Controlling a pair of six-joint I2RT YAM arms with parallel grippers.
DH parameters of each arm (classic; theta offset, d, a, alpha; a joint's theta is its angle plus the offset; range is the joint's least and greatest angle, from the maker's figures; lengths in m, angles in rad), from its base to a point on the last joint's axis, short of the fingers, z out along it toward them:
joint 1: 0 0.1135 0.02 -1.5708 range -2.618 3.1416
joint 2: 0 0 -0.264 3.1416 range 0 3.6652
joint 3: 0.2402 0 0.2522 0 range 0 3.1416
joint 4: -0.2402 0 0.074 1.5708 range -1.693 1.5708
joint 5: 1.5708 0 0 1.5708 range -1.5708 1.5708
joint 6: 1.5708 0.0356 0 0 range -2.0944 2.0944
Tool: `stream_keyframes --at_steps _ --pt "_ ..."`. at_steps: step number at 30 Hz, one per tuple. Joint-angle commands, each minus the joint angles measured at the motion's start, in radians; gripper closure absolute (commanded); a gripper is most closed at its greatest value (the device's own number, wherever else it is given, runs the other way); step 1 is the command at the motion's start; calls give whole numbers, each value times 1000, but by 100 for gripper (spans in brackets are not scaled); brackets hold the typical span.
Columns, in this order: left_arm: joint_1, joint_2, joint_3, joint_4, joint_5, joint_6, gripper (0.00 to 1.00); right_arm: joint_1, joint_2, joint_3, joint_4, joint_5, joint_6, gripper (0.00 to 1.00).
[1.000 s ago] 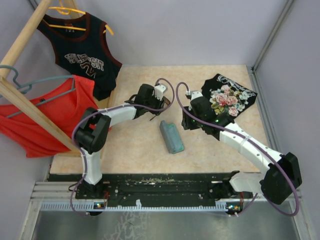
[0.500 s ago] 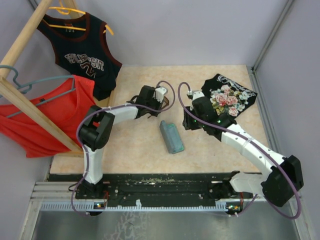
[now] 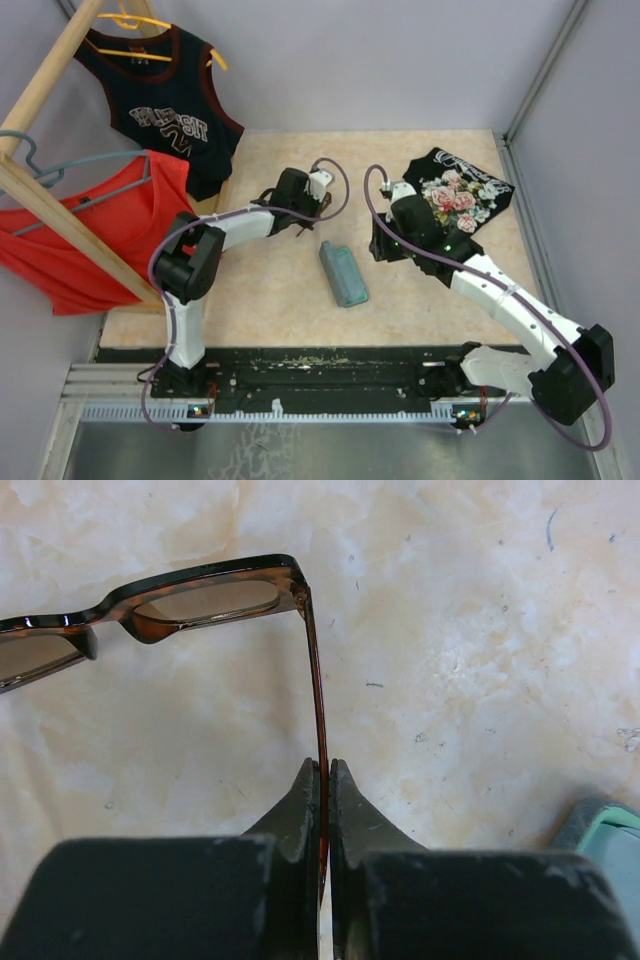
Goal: Organize the sunglasses
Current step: Pick up the sunglasses from the center of the board.
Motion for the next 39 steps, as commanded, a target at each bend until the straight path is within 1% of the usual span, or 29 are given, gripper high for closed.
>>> stream_keyframes --at_steps 1,7,10,12,14,18,22,25,29,32,39 --pt "6 -104 -7 16 7 25 100 -13 -60 4 -3 21 -3 62" --pt "3 -218 -16 -20 68 13 100 -14 -123 21 -33 57 5 62" --pt "-7 -286 -17 -64 95 5 100 -14 -196 27 -30 107 18 63" --pt "-36 -351 -60 -52 84 31 100 -14 -257 15 -4 120 17 63" --pt "-87 -417 -95 -43 59 49 100 -14 -309 6 12 117 12 63" --pt "-189 -516 -76 -150 75 41 100 -14 -359 36 -55 93 12 63" --pt "-350 -628 -160 -127 -3 83 100 -14 -381 88 -152 51 12 63" --pt "-436 -690 -209 -142 -31 92 100 -14 -403 133 -225 33 12 63" --pt "-535 -753 -271 -157 -78 110 100 -14 -438 191 -299 47 7 62" --pt "-615 -780 -301 -172 -108 126 100 -14 -410 261 -379 43 6 58" --pt "-746 -807 -325 -159 -115 180 100 -13 -305 400 -510 -34 54 56"
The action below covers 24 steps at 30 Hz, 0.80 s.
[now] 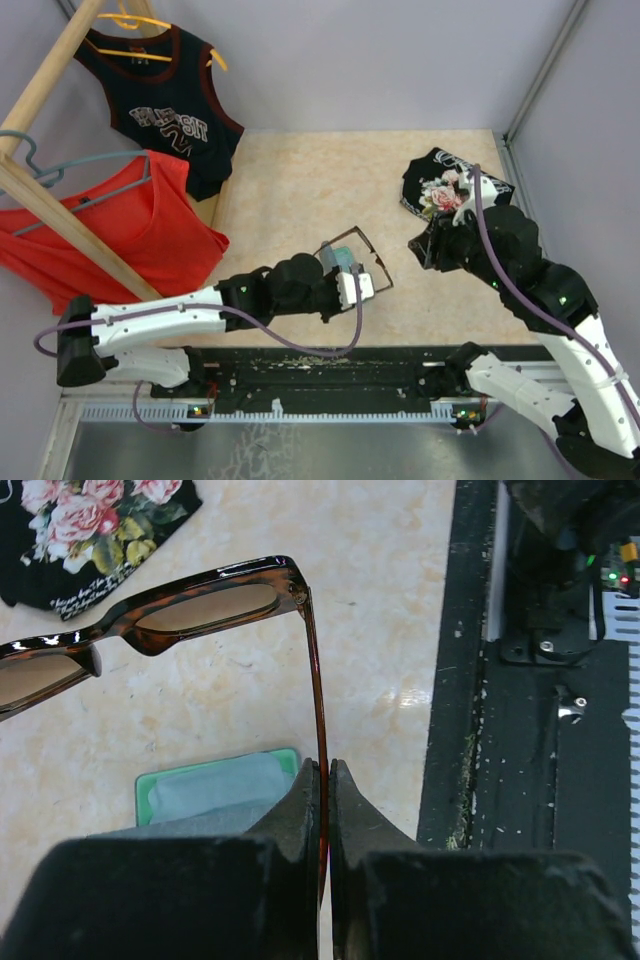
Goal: Organize the sunglasses
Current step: Pick up the sunglasses from the center of the board, then fold the sunglasses.
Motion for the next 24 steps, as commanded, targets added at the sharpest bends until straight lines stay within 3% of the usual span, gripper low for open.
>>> stream_keyframes --at_steps 1,7,15,24 --pt "-66 -29 0 21 -30 63 100 -6 68 83 -89 -72 47 56" --pt "-113 20 39 -18 -34 98 100 39 128 126 -131 -88 71 56" --pt "-133 102 97 -89 -52 94 100 224 227 194 -214 58 101 56" --pt "-133 87 111 -112 -34 72 100 249 279 168 -245 51 81 57"
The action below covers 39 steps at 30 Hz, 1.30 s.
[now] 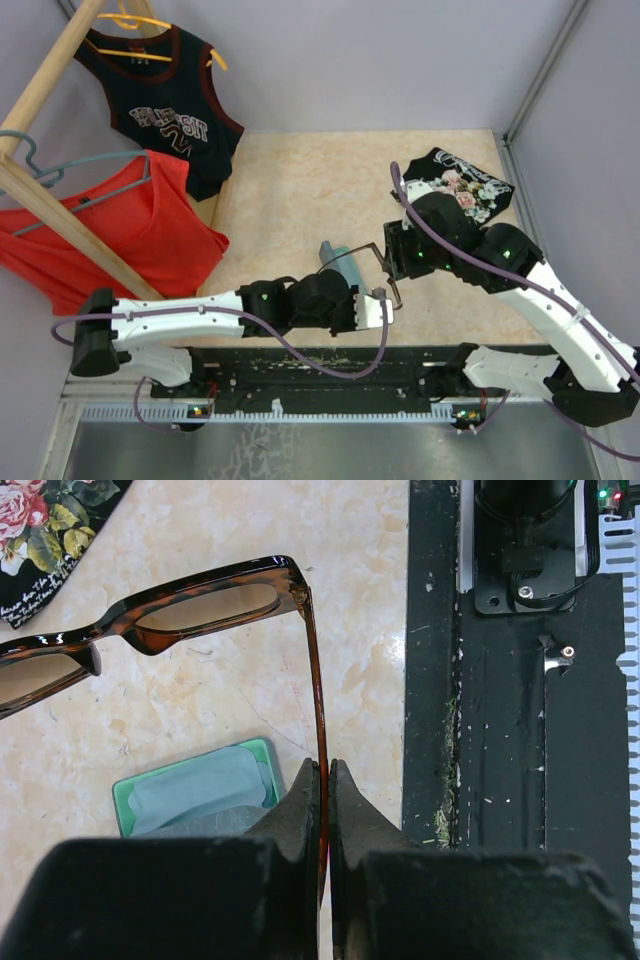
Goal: Organize the sunglasses
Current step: Fold the sunglasses.
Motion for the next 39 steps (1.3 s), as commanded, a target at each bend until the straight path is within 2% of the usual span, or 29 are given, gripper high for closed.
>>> stream_keyframes --at_steps 1,16,31,39 --pt "-7 -19 42 -16 15 -6 100 14 12 8 -8 4 -11 57" --pt "-9 -18 59 -34 57 -22 100 26 36 -85 24 19 -62 61" --pt "-9 -12 71 -37 82 -19 100 27 73 -114 46 60 -84 74" --pt "-9 -4 74 -40 80 -19 100 28 78 -130 39 65 -86 76"
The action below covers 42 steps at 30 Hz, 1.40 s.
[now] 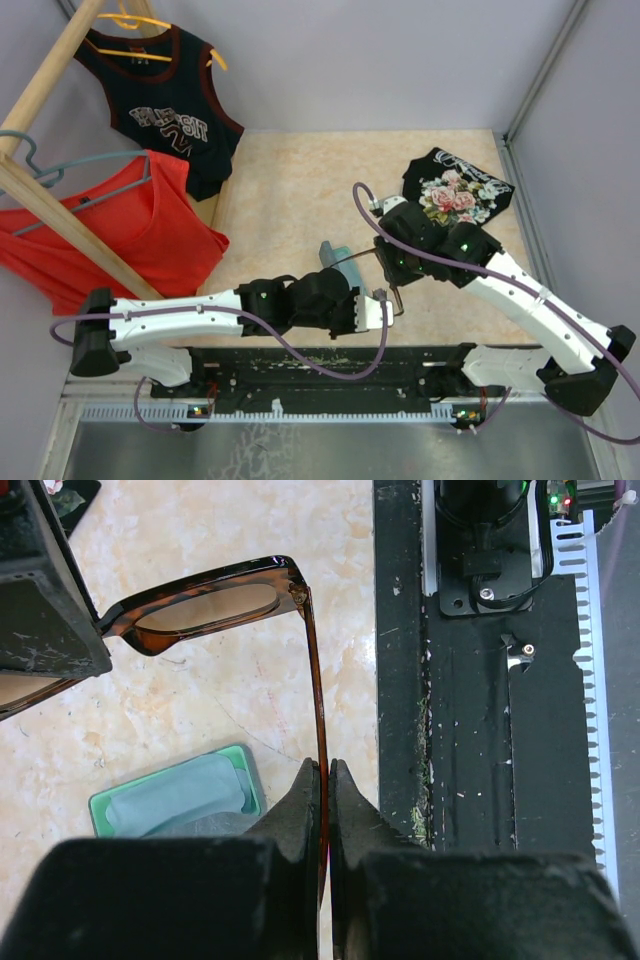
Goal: Organize the sunglasses
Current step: Fold the sunglasses.
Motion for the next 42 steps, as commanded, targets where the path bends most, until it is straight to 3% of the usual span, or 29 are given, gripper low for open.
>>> stream_keyframes --at_steps 1,15,29,42 --pt "-9 -2 47 -2 15 -6 100 9 0 2 24 24 -12 77" --pt "-9 16 56 -9 6 1 100 8 1 -6 22 22 -17 81" --pt "-9 22 54 -19 -9 5 100 9 0 10 -4 21 -17 70" --pt "-9 20 50 -19 -29 -6 100 8 -9 -6 0 13 -18 87"
